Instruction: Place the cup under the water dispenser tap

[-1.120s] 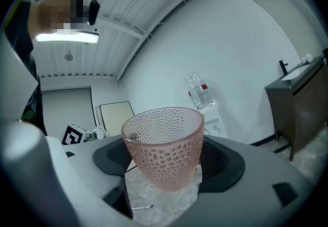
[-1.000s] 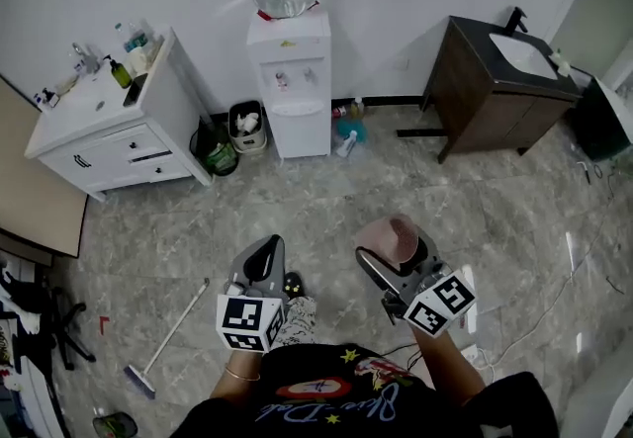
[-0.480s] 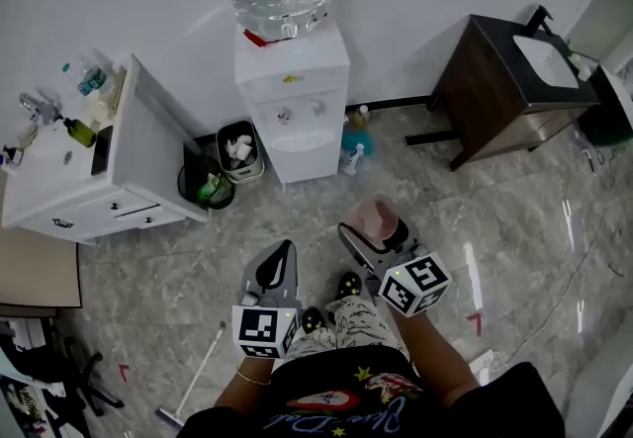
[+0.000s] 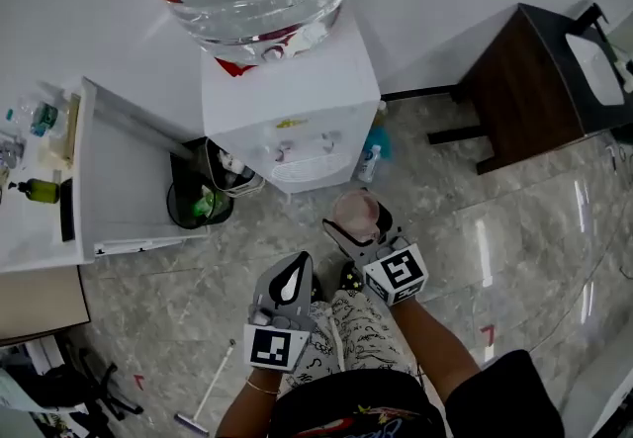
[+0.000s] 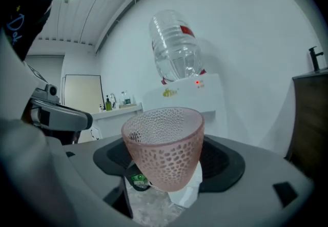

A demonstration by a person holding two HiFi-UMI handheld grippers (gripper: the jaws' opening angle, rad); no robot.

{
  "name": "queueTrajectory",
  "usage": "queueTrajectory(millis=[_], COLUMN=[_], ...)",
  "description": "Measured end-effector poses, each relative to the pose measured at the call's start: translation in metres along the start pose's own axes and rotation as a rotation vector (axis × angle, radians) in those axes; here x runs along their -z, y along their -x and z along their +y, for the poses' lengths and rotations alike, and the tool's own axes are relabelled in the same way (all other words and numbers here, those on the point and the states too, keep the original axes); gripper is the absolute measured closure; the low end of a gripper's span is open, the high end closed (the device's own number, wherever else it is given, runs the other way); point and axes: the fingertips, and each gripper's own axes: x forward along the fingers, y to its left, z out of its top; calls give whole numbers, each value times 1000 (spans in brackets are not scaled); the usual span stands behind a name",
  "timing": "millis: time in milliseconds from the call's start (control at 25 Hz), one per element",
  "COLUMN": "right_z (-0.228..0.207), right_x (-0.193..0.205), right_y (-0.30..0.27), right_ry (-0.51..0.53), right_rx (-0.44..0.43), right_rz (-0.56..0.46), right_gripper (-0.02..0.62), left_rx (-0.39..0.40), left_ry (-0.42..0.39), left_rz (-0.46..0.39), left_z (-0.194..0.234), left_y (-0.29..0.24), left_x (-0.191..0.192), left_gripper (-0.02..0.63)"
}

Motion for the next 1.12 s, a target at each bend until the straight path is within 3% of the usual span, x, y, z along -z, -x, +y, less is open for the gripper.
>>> queueTrajectory(millis=[160,240,360,480,680,840,1120], right_z=[-38,-58,-79,-92,-104,-113,-119], right_x=[76,107,138,156,182,175,190], right_y=[-56,-75,-101,-121,-158,-167,-178], right_ry=[-70,-137,-156,-132,44,9,-21], right_rx=[45,112,179,221,208,219,209], right_rz=[96,93,57,27,105,60,94], right_gripper=[235,235,235,235,235,235,235], left_rx=[-4,-25,-37,-29,-28,3,34], left_ry=[58,53,37,64,102,130,136], left_rz=[74,100,110,124,162,188,191], left_z=[42,62,87,101,107,100,87], left_y=[-42,-62,-86,-96,-95,-93,-101], left_x=[65,90,116,137,160,166,163], left_gripper=[609,609,609,609,609,609,609])
